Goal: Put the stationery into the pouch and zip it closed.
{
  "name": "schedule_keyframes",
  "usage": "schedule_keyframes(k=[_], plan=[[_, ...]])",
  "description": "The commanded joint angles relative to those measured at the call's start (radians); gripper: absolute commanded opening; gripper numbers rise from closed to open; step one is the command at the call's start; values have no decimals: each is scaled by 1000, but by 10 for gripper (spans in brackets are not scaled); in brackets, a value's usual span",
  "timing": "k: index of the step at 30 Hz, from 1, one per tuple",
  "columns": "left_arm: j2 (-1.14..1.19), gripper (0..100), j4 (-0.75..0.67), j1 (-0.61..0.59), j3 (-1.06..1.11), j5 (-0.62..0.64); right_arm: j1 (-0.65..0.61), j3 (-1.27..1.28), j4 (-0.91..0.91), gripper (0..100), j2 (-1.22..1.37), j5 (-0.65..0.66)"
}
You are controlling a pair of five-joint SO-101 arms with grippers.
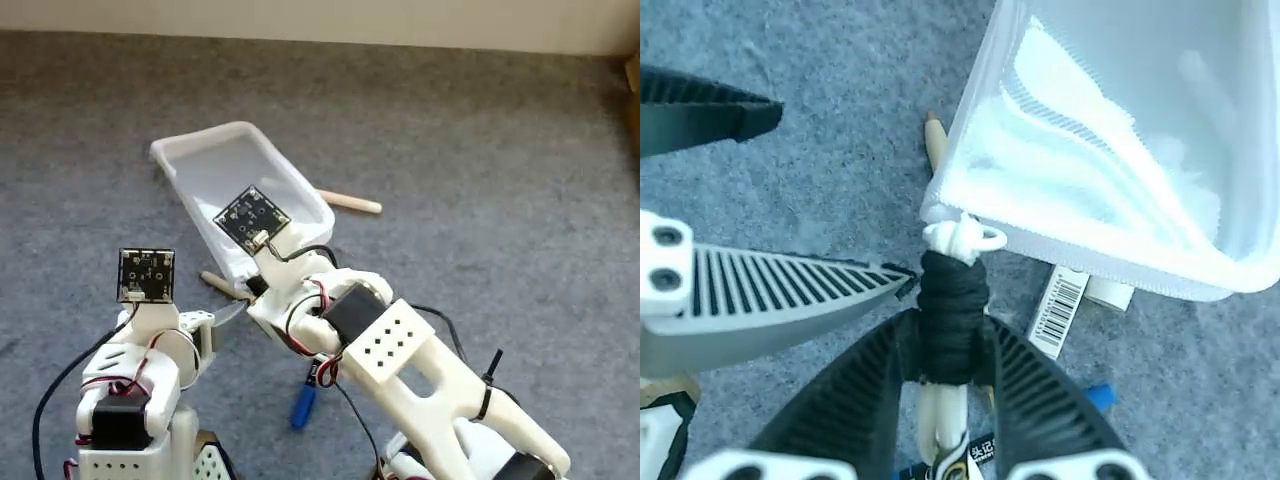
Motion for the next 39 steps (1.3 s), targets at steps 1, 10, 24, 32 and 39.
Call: schedule_keyframes(k=[1,10,24,32,39], plan=[[-8,368,-75,22,18,12,12,-5,-22,5,-54,-11],[-8,306,-262,13,127,6,10,22,-25,5,-54,-5],[-8,302,-284,-7,166,-57,8,24,-22,5,-54,-3],[-7,301,-301,-12,170,-52,8,24,-21,5,-54,-3],[-8,226,-302,-12,166,-57,8,19,30,5,-54,0]])
